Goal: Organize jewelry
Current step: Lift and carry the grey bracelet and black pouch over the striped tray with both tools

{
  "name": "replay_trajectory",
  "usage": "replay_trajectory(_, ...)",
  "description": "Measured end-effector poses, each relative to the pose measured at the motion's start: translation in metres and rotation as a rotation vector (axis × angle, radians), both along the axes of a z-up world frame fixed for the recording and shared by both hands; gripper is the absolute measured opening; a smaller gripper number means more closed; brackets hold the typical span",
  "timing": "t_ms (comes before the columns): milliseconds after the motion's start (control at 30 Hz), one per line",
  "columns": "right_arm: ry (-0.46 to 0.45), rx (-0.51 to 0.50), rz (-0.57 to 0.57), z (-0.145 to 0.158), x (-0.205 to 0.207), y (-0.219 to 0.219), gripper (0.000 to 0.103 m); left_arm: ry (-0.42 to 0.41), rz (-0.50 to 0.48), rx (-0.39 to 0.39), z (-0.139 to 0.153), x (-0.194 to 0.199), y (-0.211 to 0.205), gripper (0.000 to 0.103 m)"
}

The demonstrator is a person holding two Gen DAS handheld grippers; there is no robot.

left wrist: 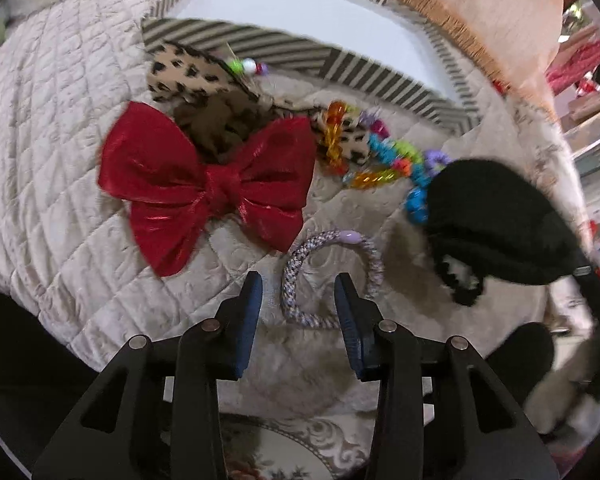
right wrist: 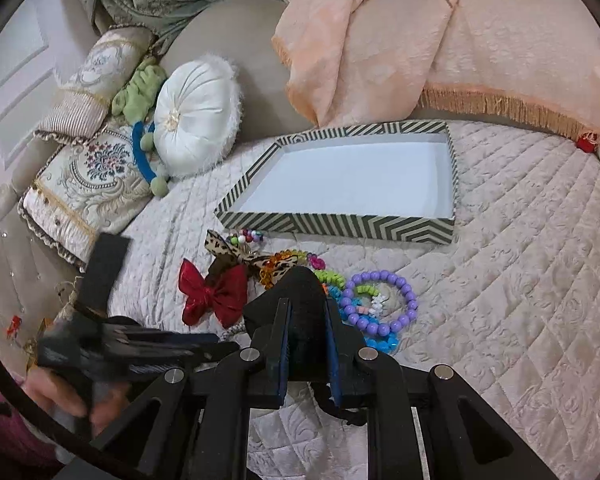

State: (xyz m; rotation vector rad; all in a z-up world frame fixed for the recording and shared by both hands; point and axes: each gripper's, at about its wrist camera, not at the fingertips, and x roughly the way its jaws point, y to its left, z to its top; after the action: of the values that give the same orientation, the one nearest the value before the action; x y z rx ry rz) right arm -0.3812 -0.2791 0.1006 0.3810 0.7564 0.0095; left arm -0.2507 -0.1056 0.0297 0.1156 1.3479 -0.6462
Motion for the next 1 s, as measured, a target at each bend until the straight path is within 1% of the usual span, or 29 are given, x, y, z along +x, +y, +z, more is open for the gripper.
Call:
replay_trajectory(67,-0.005,0.005,-0.011,0.002,-0.002,-0.002,0.015,-0.069,-0.023,0.030,0.003,-0.005,-0.005,0.015)
replay_trajectory(100,-0.010,0.013,-0.017,0.003,-0.003,-0.005,0.015,-0.079,-0.033,0.031,0.004,-0.006,-0.005,0.007)
replay_trajectory(167,-0.018,0.022,-0.028,0.005,-0.004,-0.008,0.015,-0.047,-0.022,-0.018,0.007,-0.003,0.001,0.006)
replay_trajectory(267,-0.033,0.026,-0.039,0.011,-0.003,-0.011,0.015,-0.100,-0.026,-0.053,0.027,-0.005,0.009,0.006)
replay_trajectory(400,-0.049,0.032,-0.044,0.019,0.002,-0.013,0.015,-0.127,-0.016,-0.118,0.057,0.000,0.018,0.006)
replay_trajectory(500,-0.058,0.009,-0.050,0.026,0.010,-0.015,0.015,-0.154,-0.010,-0.138,0.075,0.012,0.017,0.006)
replay_trajectory(600,-0.060,-0.006,-0.064,0.031,0.023,-0.021,0.015,-0.206,0.013,-0.133,0.090,0.026,0.017,0.006)
replay_trajectory(733,-0.054,-0.038,-0.075,0.036,0.048,-0.032,0.015,-0.249,0.039,-0.116,0.101,0.049,0.011,0.006)
replay_trajectory(833,-0.047,-0.037,-0.088,0.035,0.069,-0.044,0.015,-0.274,0.061,-0.080,0.098,0.072,0.002,0.006)
replay_trajectory(1000,-0.024,-0.031,-0.108,0.024,0.101,-0.064,0.015,-0.285,0.092,-0.035,0.085,0.111,-0.015,0.006)
